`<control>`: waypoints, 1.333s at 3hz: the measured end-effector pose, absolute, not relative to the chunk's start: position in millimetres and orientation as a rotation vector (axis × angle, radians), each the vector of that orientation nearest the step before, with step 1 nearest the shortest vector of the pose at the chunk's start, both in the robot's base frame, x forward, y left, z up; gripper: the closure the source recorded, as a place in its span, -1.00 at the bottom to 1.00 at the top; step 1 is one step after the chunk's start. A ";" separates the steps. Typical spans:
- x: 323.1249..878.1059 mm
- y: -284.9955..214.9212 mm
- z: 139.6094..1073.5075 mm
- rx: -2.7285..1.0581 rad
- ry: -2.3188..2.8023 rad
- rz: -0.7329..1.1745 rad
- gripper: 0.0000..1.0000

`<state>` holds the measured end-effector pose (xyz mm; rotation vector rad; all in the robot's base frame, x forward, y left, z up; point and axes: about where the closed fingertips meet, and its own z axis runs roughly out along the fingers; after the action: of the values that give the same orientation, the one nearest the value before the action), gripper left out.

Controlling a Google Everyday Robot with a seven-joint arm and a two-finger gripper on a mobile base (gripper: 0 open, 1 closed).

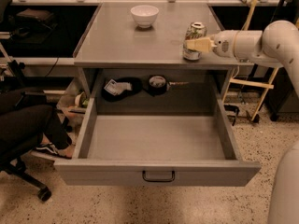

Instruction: Place 7up can into top drawer

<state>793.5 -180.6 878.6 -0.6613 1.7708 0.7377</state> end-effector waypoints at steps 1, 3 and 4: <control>747.0 -213.8 917.0 -0.635 1.742 0.714 1.00; 647.5 -294.9 931.0 -0.461 1.811 0.600 1.00; 647.7 -294.8 930.4 -0.461 1.811 0.601 1.00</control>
Offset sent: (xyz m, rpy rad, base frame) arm -0.2535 -0.1482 -0.0097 -0.0044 0.1931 -0.3244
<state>647.7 -294.8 930.4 -0.4607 1.8114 0.6012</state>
